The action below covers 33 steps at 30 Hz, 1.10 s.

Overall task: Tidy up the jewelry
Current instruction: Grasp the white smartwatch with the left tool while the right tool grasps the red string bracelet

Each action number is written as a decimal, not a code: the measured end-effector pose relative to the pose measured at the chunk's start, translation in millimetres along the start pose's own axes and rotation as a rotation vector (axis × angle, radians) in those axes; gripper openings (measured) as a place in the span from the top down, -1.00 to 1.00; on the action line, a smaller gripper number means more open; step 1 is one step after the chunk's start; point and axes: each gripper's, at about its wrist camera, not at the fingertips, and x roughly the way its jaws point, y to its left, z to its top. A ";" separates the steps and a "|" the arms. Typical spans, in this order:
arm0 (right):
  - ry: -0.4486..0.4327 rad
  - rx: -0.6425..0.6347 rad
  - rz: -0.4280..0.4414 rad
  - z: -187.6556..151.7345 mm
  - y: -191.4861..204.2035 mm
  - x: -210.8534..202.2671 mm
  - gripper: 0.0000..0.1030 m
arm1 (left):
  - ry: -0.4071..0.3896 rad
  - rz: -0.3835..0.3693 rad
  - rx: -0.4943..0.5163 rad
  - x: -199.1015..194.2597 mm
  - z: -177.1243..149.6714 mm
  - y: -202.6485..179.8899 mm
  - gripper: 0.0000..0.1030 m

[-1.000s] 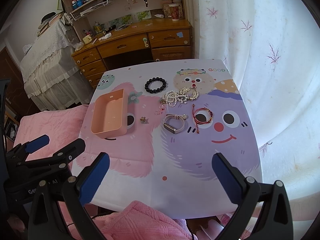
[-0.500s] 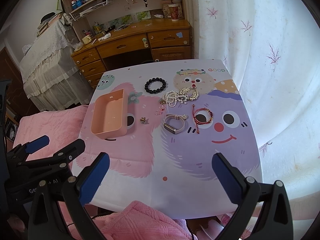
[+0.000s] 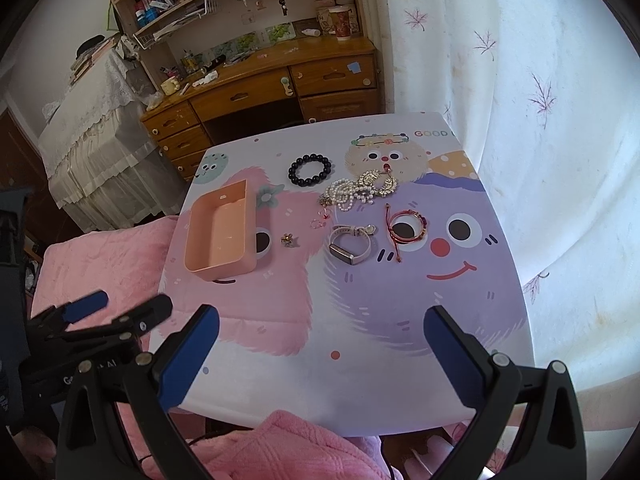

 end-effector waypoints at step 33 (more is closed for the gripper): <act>-0.083 -0.192 -0.211 12.6 -84.8 158.2 -0.98 | -0.005 -0.200 0.397 198.0 20.2 -101.6 -0.99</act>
